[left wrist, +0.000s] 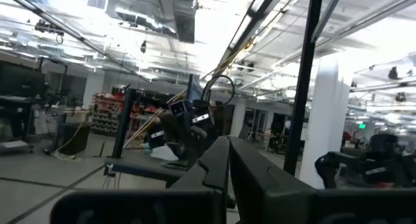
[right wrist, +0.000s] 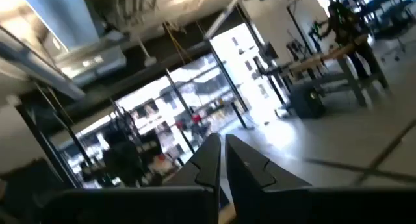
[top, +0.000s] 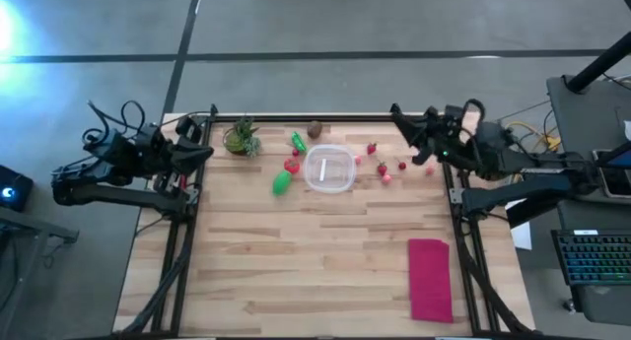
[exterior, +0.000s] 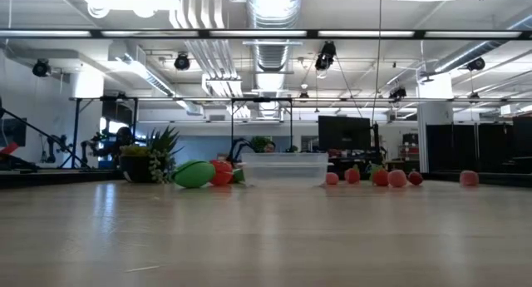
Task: Pick and placing Produce into tupperware
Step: Put the right peach into the transparent bin
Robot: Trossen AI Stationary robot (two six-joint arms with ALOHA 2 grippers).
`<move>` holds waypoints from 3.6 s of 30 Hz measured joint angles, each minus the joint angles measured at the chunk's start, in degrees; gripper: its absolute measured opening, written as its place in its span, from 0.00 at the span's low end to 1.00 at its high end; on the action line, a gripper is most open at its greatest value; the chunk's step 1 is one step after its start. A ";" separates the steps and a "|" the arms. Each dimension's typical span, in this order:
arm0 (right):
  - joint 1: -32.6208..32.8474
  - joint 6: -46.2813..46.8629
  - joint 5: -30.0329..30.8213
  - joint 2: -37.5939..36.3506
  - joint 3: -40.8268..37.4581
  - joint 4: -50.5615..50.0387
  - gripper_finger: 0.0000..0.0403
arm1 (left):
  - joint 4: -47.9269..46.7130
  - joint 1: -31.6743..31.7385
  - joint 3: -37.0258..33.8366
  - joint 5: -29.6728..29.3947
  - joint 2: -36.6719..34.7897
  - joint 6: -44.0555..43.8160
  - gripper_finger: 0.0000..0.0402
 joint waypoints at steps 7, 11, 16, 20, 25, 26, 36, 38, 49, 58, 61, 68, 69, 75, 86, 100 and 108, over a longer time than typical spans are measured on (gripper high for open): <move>0.04 0.84 -18.20 1.47 7.62 0.19 0.04 | 0.04 0.00 0.02 -0.23 1.17 -2.36 0.00; 0.11 -0.12 -29.34 4.88 12.03 -0.49 0.04 | 0.06 0.00 0.04 -0.47 1.94 -1.95 0.00; -0.63 -0.10 -17.50 9.96 21.22 -25.94 0.05 | 0.05 0.00 0.04 -3.24 3.19 -1.33 0.00; -4.30 1.24 -3.85 14.64 33.16 -67.20 0.11 | -0.09 0.01 0.04 -9.59 3.72 -2.22 0.00; -10.66 6.73 -0.35 19.79 40.65 -93.69 0.30 | -2.95 0.02 0.04 -16.68 3.66 -1.90 0.00; -11.55 6.76 -0.40 20.27 40.69 -95.61 0.34 | -4.73 0.02 0.04 -17.66 3.67 -1.93 0.00; -31.27 6.71 -10.94 24.63 31.49 -105.29 0.59 | -25.68 0.00 0.15 -19.89 3.74 -15.60 0.00; -35.65 7.19 -11.95 25.73 28.71 -105.69 0.59 | -28.81 -0.01 0.15 -19.61 4.25 -18.49 0.00; -42.32 13.40 -20.98 30.41 10.60 -98.84 0.57 | -34.92 0.00 0.07 -17.94 8.24 -21.53 0.00; -44.28 15.56 -23.54 29.53 -2.26 -85.29 0.57 | -36.00 1.81 0.05 -27.99 14.94 -21.88 0.00; -45.69 18.37 -23.48 28.68 -4.63 -81.57 0.57 | -35.18 4.12 0.26 -27.76 17.58 -22.02 0.00; -48.91 28.61 -21.75 28.03 -8.36 -75.48 0.57 | -32.95 9.34 0.24 -22.29 22.82 -22.13 0.00; -49.37 29.96 -21.77 28.05 -8.78 -74.64 0.57 | -33.00 10.11 0.24 -21.37 23.38 -21.47 0.00; -51.72 36.63 -21.44 28.12 -12.24 -70.45 0.57 | -32.95 13.73 0.24 -17.03 24.85 -20.02 0.00; -52.54 42.68 -16.43 28.12 -14.11 -65.32 0.52 | -32.41 13.92 0.22 -16.60 25.01 -19.87 0.00; -52.74 44.23 -17.35 28.14 -16.18 -63.70 0.39 | -32.36 13.92 0.17 -16.05 24.93 -17.41 0.00; -52.74 43.72 -16.55 28.14 -16.23 -62.79 0.27 | -31.93 13.92 0.16 -16.08 25.06 -17.41 0.00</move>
